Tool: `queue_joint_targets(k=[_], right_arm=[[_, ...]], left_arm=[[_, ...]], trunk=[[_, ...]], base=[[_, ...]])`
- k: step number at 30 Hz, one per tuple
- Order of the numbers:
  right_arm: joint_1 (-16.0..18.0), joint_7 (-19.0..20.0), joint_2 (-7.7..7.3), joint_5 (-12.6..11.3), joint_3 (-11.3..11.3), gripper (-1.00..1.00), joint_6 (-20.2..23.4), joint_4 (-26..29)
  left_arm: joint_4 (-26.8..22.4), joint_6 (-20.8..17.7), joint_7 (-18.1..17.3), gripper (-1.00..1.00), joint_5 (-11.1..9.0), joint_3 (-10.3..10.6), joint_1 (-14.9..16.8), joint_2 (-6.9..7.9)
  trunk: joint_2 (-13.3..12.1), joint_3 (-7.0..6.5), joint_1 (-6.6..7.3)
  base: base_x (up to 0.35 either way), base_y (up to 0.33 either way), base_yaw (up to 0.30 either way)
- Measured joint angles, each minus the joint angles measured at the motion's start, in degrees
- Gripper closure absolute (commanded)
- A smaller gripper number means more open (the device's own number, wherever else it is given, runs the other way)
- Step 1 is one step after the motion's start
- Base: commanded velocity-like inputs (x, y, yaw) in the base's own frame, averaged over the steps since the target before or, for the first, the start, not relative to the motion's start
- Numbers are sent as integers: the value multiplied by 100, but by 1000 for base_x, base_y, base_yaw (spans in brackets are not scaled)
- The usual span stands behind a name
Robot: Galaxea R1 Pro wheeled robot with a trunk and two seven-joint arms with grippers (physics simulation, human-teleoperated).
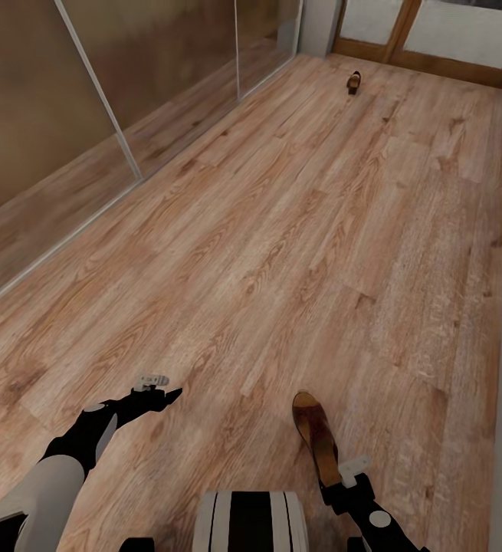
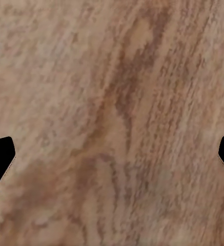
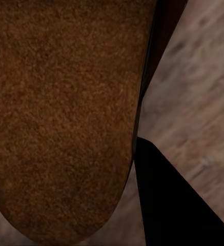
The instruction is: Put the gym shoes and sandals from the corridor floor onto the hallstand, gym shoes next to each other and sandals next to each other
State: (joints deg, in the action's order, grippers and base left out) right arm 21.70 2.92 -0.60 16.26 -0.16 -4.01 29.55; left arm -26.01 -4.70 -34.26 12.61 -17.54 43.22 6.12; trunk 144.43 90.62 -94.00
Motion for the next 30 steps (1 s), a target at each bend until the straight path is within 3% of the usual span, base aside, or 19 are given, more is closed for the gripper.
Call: queue_joint_targets(k=[16, 30], right_arm=[[-7, -3, -9, 11, 8, 100, -15, -9], [-18, -3, -1, 7, 8, 100, -34, -9]], left_arm=[[10, 15, 22, -100, 27, -4, -32, 52], [12, 420, 60, -100, -44, -93, -645, 237]], trunk=[[-21, -355, 41], [-40, -665, 77]], base=[[0, 0, 0], [0, 0, 0]])
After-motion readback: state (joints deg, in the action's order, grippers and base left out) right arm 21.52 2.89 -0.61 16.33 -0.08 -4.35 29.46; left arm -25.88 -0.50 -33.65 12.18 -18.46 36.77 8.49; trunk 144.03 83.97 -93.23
